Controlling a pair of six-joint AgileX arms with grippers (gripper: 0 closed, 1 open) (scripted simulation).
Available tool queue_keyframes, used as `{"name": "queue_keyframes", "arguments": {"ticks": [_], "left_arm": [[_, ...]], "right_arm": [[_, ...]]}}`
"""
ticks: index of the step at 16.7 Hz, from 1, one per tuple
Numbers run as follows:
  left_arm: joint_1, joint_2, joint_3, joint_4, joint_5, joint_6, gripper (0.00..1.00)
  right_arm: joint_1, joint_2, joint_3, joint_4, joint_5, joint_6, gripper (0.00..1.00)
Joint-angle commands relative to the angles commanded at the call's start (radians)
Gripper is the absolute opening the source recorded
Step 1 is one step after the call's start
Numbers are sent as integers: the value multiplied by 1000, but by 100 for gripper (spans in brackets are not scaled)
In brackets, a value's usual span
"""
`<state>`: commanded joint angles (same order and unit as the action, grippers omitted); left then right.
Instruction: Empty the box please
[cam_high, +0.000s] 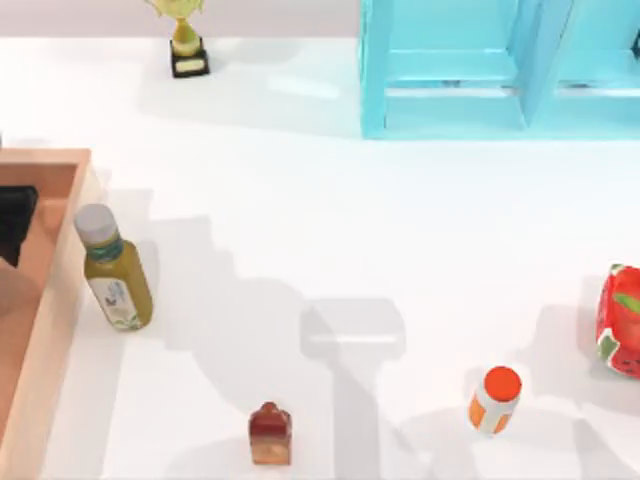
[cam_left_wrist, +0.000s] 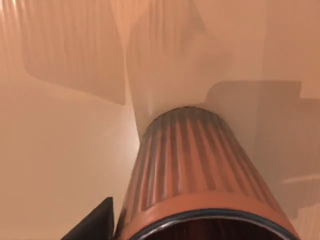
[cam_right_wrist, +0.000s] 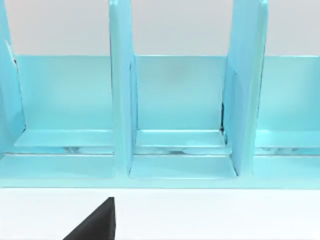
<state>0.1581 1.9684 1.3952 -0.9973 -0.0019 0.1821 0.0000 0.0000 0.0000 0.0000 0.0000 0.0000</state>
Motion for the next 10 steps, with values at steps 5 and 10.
{"name": "queue_keyframes", "arguments": {"ticks": [5,10], "left_arm": [[-4,2,-12,13,1,-1,100],[-4,2,-12,13,1,-1,62]], "right_arm": [[0,0,0,0,0,0,100],[0,0,0,0,0,0,100]]}}
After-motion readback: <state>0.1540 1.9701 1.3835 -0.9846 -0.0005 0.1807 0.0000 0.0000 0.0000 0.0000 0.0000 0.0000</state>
